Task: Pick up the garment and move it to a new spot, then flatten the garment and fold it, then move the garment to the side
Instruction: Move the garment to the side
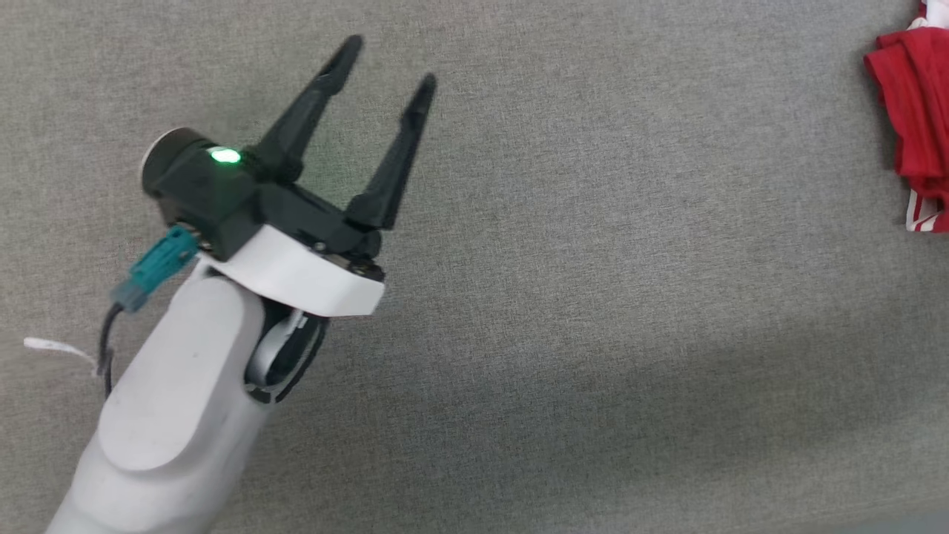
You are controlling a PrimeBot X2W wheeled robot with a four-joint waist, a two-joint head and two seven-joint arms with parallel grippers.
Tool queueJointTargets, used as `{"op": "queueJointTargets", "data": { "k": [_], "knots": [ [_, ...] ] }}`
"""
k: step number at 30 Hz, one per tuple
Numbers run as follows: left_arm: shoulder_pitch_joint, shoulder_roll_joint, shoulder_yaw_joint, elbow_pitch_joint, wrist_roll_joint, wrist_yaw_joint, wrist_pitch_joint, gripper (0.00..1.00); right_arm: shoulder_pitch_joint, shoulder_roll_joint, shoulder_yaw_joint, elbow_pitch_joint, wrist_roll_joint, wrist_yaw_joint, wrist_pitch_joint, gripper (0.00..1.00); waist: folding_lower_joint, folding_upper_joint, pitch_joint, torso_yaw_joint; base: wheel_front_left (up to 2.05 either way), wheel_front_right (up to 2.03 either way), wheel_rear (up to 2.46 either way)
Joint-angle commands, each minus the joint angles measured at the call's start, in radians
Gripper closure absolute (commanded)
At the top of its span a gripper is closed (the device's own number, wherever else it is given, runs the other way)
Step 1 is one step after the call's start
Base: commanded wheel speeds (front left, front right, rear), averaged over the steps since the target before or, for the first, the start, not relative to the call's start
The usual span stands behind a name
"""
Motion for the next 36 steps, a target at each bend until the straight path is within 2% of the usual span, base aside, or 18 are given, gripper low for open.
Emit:
{"op": "queueJointTargets", "data": {
  "k": [1,9,19,28,36],
  "knots": [
    [0.016,0.001,0.015,-0.006,0.007,-0.004,-0.004,0.00,-0.012,0.011,-0.005,0.008,0.000,-0.002,-0.016,0.00,0.0000,0.0000,-0.004,0.000,0.00,0.00,0.00],
    [0.086,-0.003,0.120,-0.010,0.021,-0.004,-0.004,0.00,-0.018,0.054,-0.028,0.024,0.036,-0.002,-0.107,0.00,0.0000,0.0000,-0.045,0.000,0.00,0.00,0.00],
    [0.181,-0.024,0.244,-0.009,0.057,-0.004,-0.004,0.00,0.061,0.132,-0.016,-0.027,0.104,-0.002,-0.245,0.00,0.0000,0.0000,-0.122,0.013,0.00,0.00,0.00],
    [0.285,-0.061,0.359,-0.025,0.104,-0.004,-0.004,0.00,0.167,0.200,0.002,-0.140,0.104,-0.002,-0.306,0.00,0.0000,0.0000,-0.212,0.028,0.00,0.00,0.00],
    [0.386,-0.082,0.440,-0.046,0.144,-0.004,-0.004,0.00,0.313,0.254,-0.070,-0.307,0.050,-0.002,-0.313,0.00,0.0000,0.0000,-0.286,0.050,0.00,0.00,0.00]
  ]
}}
